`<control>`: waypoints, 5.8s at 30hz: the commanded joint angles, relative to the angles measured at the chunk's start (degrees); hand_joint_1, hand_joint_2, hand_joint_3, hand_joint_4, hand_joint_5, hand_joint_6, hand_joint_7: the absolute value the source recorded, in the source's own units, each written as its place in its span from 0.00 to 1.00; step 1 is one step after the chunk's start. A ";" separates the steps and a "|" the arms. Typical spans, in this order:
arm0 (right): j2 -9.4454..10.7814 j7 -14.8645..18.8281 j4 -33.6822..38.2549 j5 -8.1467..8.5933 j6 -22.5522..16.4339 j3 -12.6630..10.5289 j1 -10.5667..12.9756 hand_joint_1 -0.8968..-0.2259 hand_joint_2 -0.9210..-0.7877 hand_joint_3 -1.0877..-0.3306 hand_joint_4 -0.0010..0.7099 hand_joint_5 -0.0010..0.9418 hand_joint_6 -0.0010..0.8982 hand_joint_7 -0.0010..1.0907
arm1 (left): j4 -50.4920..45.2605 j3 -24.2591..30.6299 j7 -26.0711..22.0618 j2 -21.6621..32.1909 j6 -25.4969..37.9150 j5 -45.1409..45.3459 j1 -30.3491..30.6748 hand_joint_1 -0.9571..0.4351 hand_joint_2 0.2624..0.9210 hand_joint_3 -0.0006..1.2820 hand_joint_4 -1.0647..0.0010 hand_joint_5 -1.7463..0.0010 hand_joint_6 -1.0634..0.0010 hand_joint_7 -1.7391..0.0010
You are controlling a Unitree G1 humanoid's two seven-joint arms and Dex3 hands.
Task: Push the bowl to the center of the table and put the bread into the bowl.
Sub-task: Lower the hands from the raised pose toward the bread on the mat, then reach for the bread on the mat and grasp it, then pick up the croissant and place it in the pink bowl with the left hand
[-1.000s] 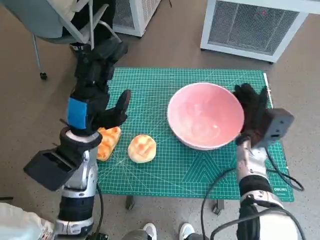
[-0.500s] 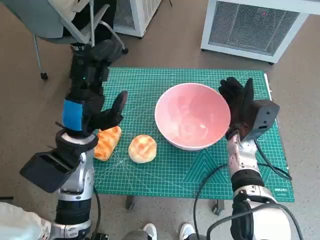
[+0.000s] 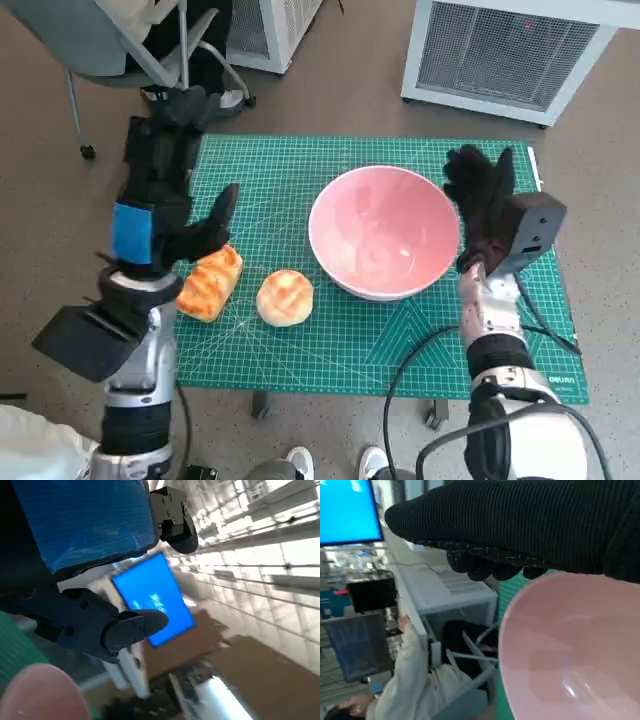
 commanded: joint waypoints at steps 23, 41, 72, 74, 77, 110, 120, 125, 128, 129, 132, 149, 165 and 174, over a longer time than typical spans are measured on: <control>-1.42 8.31 -38.32 -4.68 -28.12 12.35 10.93 0.51 0.00 0.44 0.41 0.02 0.07 0.61 | -22.88 -11.48 -15.34 20.77 54.37 23.24 4.04 0.40 0.99 0.02 0.74 1.00 0.67 0.98; -0.69 4.42 -44.22 -9.08 -25.24 13.57 14.24 0.51 0.00 0.45 0.43 0.02 0.01 0.66 | -26.92 -15.88 -19.03 24.96 60.11 27.84 6.14 0.34 1.00 0.02 0.76 1.00 0.70 1.00; -0.13 3.70 -44.03 -8.72 -24.13 13.82 14.46 0.52 0.00 0.45 0.43 0.02 0.01 0.67 | -9.72 -26.92 -16.52 18.91 59.44 32.77 2.40 0.32 1.00 0.09 0.75 0.99 0.74 1.00; -0.16 3.72 -44.05 -8.68 -24.08 13.80 14.49 0.52 0.00 0.45 0.43 0.02 0.01 0.67 | -7.78 -26.98 -15.56 17.90 59.02 32.70 2.01 0.32 1.00 0.10 0.73 0.99 0.74 1.00; -0.20 3.73 -44.10 -8.64 -24.00 13.77 14.53 0.52 0.00 0.45 0.43 0.02 0.01 0.67 | -5.21 -26.84 -13.99 16.46 58.39 32.61 1.55 0.34 1.00 0.10 0.67 0.98 0.73 1.00; 0.03 3.92 -44.11 -8.16 -24.50 13.86 14.84 0.50 0.00 0.45 0.44 0.02 0.01 0.67 | 6.71 -18.56 4.16 11.04 39.00 29.33 4.40 0.69 1.00 0.06 0.32 0.30 0.44 0.38; -0.16 4.17 -44.19 -7.85 -24.54 13.81 14.70 0.51 0.00 0.45 0.44 0.02 0.01 0.67 | -3.62 -15.10 4.19 10.58 37.75 27.93 4.35 0.69 1.00 0.05 0.30 0.33 0.45 0.35; -0.32 4.53 -44.02 -7.38 -24.79 13.83 14.71 0.52 0.00 0.45 0.44 0.02 0.01 0.67 | -8.02 -14.25 4.70 10.25 36.36 28.39 3.44 0.69 1.00 0.03 0.27 0.36 0.42 0.36; -0.54 4.65 -43.91 -7.28 -24.98 13.78 14.76 0.52 0.00 0.45 0.44 0.02 0.01 0.67 | -10.31 -13.83 5.35 10.08 34.60 28.61 1.93 0.69 1.00 0.01 0.25 0.37 0.39 0.38; -0.60 4.68 -43.84 -7.25 -25.03 13.76 14.75 0.52 0.00 0.45 0.44 0.02 0.01 0.67 | -10.83 -13.71 5.47 10.02 34.26 28.65 1.46 0.69 1.00 0.01 0.24 0.37 0.39 0.39; -0.76 4.83 -44.03 -7.06 -25.04 13.74 14.91 0.51 0.00 0.45 0.44 0.02 0.01 0.67 | -12.19 -13.36 6.11 9.80 32.87 28.90 -0.54 0.69 0.98 0.00 0.22 0.38 0.35 0.42; -1.92 4.58 -45.60 -6.96 -24.48 13.24 15.74 0.54 0.00 0.45 0.43 0.01 0.00 0.67 | -10.97 -15.15 7.81 7.44 24.60 29.56 -13.55 0.69 0.88 0.00 0.10 0.43 0.18 0.56; -2.03 3.43 -47.32 -8.16 -23.75 12.81 16.81 0.52 0.00 0.45 0.43 0.01 0.00 0.66 | 5.41 -26.84 6.33 1.55 12.95 31.97 -23.17 0.69 0.98 0.01 0.21 0.42 0.39 0.37; -2.28 3.17 -48.26 -8.35 -23.67 12.61 17.38 0.52 0.00 0.45 0.43 0.01 0.00 0.66 | 21.73 -31.92 8.60 -1.67 4.28 35.15 -28.81 0.69 1.00 0.05 0.31 0.36 0.45 0.31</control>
